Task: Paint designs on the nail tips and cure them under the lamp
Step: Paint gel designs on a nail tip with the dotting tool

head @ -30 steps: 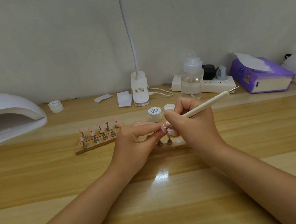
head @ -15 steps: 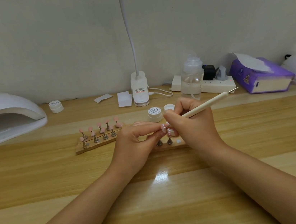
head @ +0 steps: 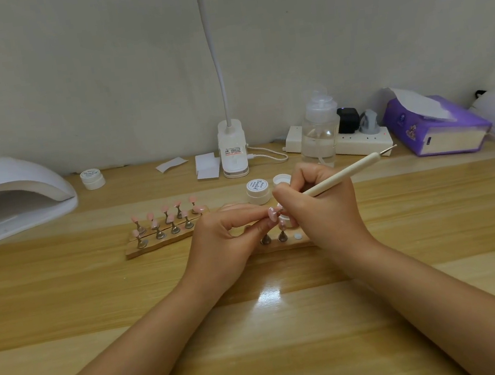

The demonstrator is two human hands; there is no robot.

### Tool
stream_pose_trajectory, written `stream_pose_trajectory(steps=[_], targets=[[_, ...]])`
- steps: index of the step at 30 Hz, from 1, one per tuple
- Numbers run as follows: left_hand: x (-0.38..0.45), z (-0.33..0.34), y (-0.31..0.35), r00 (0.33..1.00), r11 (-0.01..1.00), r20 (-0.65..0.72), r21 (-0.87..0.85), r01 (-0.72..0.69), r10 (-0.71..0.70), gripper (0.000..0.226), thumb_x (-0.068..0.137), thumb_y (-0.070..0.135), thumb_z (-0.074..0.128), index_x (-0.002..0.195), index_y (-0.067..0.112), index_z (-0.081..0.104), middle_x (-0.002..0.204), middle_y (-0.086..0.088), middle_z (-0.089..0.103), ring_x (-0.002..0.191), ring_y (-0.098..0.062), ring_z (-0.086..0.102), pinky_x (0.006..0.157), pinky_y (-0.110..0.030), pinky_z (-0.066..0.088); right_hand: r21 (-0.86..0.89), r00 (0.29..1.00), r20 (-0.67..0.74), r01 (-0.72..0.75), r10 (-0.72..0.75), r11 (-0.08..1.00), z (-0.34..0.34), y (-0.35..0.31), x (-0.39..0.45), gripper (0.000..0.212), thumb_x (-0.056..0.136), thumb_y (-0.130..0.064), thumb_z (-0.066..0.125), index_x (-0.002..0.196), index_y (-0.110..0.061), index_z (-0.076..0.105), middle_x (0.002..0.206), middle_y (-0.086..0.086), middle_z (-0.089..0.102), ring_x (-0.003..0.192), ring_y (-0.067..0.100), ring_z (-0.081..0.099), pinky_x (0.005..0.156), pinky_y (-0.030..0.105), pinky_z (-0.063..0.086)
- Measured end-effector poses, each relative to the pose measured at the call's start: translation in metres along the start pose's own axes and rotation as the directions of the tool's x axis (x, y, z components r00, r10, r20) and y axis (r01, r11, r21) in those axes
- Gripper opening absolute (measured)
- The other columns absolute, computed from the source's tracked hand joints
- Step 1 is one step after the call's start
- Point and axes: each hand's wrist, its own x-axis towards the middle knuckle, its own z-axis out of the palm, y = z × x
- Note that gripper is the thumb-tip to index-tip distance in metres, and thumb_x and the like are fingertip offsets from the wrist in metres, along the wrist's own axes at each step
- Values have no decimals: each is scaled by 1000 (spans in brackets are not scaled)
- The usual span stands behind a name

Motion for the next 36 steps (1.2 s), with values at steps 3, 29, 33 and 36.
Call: stream_pose_trajectory(steps=[3,29,33,36], targets=[[0,0,0,1000,1000,1,-9,8,-8,26,73,25,64,98,19,68,86,12,70,88,-6,65,82,-24,50,-3,1000,0,-2,2,1000,0,0,0,34,75,0,61,49,-12,42,41,-9,45,44,6,52,45,24,48],[0,0,0,1000,1000,-2,3,12,-12,25,74,26,64,98,22,68,87,13,70,88,-7,65,83,-28,50,-6,1000,6,-11,11,1000,1,-3,-2,28,77,1,61,55,2,43,39,-8,46,40,1,51,44,22,46],[0,0,0,1000,1000,-3,0,14,-14,25,73,26,64,97,21,68,86,13,70,88,-6,65,83,-27,50,-11,1000,-11,-11,11,1000,0,-3,-2,31,77,0,62,53,-2,43,41,-8,43,41,2,49,44,23,47],[0,0,0,1000,1000,-2,-2,14,-14,25,73,26,64,97,21,68,87,12,70,88,-6,65,83,-26,50,-18,1000,-10,-3,3,1000,0,-2,-2,31,77,0,62,53,-1,43,41,-8,42,41,3,49,44,24,47]])
